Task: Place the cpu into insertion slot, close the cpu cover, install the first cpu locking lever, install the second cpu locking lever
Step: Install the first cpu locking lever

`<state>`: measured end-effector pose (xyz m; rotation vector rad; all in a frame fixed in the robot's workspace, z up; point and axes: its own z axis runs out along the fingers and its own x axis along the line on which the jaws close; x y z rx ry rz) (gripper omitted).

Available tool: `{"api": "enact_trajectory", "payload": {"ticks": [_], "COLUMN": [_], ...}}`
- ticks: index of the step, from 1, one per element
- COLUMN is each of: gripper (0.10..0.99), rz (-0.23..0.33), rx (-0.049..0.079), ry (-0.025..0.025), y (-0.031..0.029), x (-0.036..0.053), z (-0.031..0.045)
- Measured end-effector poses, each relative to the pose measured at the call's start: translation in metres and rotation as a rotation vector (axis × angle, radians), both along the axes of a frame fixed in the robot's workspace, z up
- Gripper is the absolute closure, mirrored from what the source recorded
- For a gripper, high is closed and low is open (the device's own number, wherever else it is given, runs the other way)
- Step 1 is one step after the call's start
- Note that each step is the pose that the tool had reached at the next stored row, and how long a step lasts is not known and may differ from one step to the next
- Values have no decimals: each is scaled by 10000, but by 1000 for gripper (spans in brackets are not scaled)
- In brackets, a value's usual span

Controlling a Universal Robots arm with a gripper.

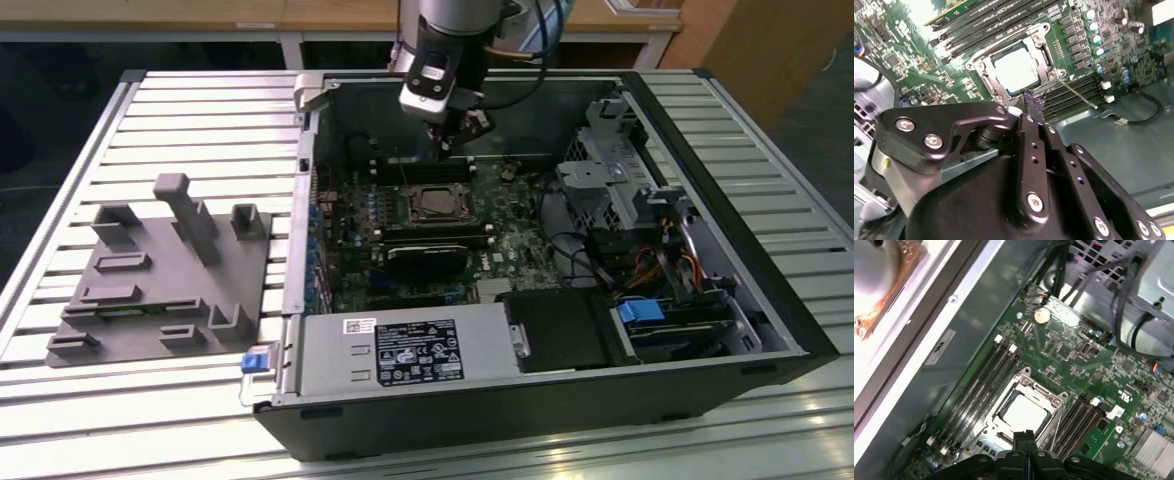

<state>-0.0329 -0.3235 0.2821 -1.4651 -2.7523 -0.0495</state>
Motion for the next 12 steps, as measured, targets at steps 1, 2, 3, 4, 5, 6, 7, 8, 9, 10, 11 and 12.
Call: {"api": "enact_trajectory", "payload": {"ticks": [1,2,3,4,5,6,7,8,9,10,11,12], "gripper": [980,980,980,980,980,980,980,980,980,980,980,980], "rz": [109,231,362,520,703,884,1062,1243,1422,1602,1780,1946], "rx": [0,1,0,0,0,0,0,0,0,-1,0,-1], "ry": [-1,-1,-1,-1,-1,-1,-1,-2,-2,-2,-3,-3], "y": [0,0,0,0,0,0,0,0,0,0,0,0], "x": [0,0,0,0,0,0,0,0,0,0,0,0], "z": [-1,-2,-3,-3,-4,-5,-6,-7,-8,-8,-9,-10]}}
